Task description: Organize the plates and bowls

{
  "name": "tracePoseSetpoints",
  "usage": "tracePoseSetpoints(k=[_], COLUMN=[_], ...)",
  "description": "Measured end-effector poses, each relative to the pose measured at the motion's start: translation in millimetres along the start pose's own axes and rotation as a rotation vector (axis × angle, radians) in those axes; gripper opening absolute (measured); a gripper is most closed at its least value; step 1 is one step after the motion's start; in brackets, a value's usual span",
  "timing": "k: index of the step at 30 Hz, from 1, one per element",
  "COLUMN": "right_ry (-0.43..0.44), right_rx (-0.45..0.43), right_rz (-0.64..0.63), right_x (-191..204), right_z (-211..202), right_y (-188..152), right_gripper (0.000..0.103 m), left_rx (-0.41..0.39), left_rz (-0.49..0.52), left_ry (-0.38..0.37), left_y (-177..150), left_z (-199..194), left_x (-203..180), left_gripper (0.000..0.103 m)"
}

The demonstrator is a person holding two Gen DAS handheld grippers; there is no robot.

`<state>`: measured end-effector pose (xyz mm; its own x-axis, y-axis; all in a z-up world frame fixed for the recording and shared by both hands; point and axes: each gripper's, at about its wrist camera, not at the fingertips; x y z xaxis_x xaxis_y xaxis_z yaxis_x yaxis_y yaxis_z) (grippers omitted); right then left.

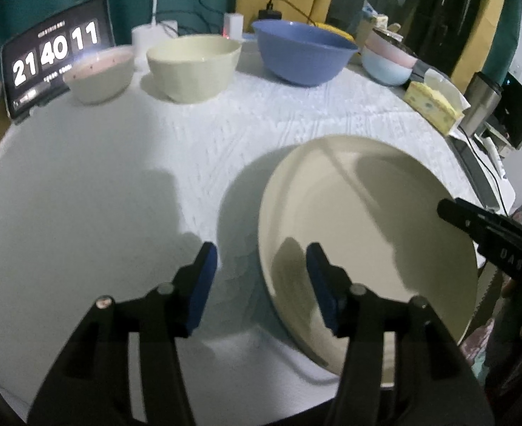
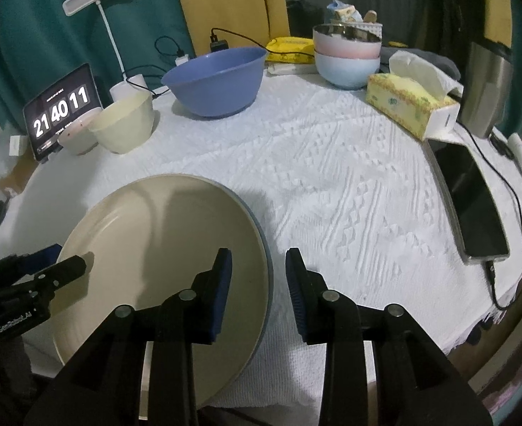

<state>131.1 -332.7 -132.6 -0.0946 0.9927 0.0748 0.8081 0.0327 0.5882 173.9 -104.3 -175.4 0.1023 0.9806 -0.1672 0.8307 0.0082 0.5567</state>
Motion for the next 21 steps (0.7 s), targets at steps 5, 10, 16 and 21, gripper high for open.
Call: tracePoseSetpoints(k=[5, 10, 16, 21], right_ry=[0.024, 0.061, 0.075, 0.064], right_rx=[0.027, 0.035, 0.034, 0.033], right_rz=[0.013, 0.038, 0.08, 0.097], right_x=[0, 0, 0, 3], right_z=[7, 10, 11, 12], right_y=[-6, -9, -9, -9], right_gripper=[0.034, 0.034, 0.035, 0.038], left_rx=[0.012, 0.015, 0.018, 0.01], left_rz=[0.0, 0.001, 0.018, 0.028], left_ry=[-0.024, -0.061, -0.105, -0.108], left_y=[-2, -3, -3, -4], left_z=[4, 6, 7, 8], left_x=[-3, -5, -11, -11], left_gripper=[0.054, 0.054, 0.054, 0.053])
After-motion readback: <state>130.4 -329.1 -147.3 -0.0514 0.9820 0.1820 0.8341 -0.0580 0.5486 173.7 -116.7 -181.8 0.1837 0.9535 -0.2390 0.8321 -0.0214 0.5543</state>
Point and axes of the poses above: each gripper's, at about its wrist camera, not at the fingertips, and z roughly the way its jaws point, x to its left, y to its top, and after that the axes turned 4 degrees about -z, right-handed
